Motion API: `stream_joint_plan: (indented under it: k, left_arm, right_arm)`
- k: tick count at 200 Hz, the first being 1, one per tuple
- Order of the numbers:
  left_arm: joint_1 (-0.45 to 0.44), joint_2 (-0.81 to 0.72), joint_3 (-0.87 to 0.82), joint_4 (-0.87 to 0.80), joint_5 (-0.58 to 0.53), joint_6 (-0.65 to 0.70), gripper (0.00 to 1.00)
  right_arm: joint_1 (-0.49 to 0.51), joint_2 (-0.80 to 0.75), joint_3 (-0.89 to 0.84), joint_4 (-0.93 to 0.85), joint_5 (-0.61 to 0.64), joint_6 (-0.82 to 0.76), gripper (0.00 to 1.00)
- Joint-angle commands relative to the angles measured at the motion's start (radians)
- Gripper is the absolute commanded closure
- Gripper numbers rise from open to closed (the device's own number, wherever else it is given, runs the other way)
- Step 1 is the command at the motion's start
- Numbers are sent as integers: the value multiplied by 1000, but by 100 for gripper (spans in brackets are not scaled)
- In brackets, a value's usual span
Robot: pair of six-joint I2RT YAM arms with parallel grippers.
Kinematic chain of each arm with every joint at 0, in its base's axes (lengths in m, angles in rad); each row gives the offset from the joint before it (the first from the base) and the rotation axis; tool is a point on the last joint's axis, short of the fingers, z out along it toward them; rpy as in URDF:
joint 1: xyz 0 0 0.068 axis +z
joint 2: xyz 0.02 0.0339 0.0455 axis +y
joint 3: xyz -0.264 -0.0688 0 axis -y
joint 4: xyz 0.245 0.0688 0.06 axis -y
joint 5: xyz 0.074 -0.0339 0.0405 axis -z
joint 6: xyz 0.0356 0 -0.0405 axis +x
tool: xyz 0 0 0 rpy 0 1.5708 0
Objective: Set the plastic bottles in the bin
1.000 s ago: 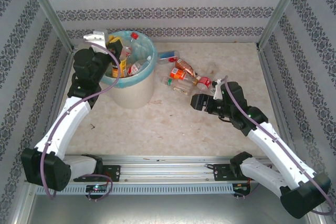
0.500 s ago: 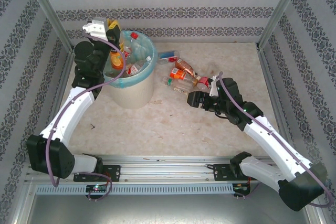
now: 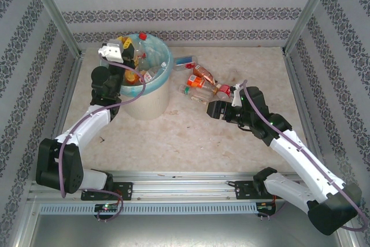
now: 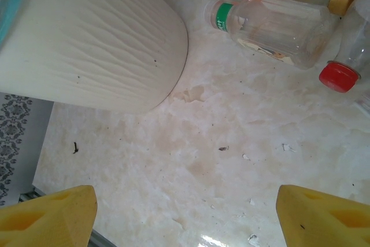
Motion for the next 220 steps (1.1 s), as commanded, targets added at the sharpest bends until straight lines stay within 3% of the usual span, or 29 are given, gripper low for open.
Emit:
stream_joint_plan:
  k: [1,47,95,131,181,220]
  left_arm:
    - [-10,-80,-39,132,-17,28,96]
    - [-10,-188,-80,-37,11,2,86]
    - [-9,-251,38,-548,19,-29,85]
    - [-9,-287,-17,-624,0,-55,84]
    - [-9,-296,-4,-691,2,-64,66]
    - [-10,-286,60,-818,-23,-96,66]
  right_arm:
    - [10,-7,-21,13,11,-6,19]
    - [11,-9,-40,31,11,-2,19]
    - [11,-14,-49,30,15,-6,18]
    - [11,-14,-57,32,6,-7,18]
    - [11,-23,-69,36,7,-2,18]
    - [11,-49,-77,24,16,-4,17]
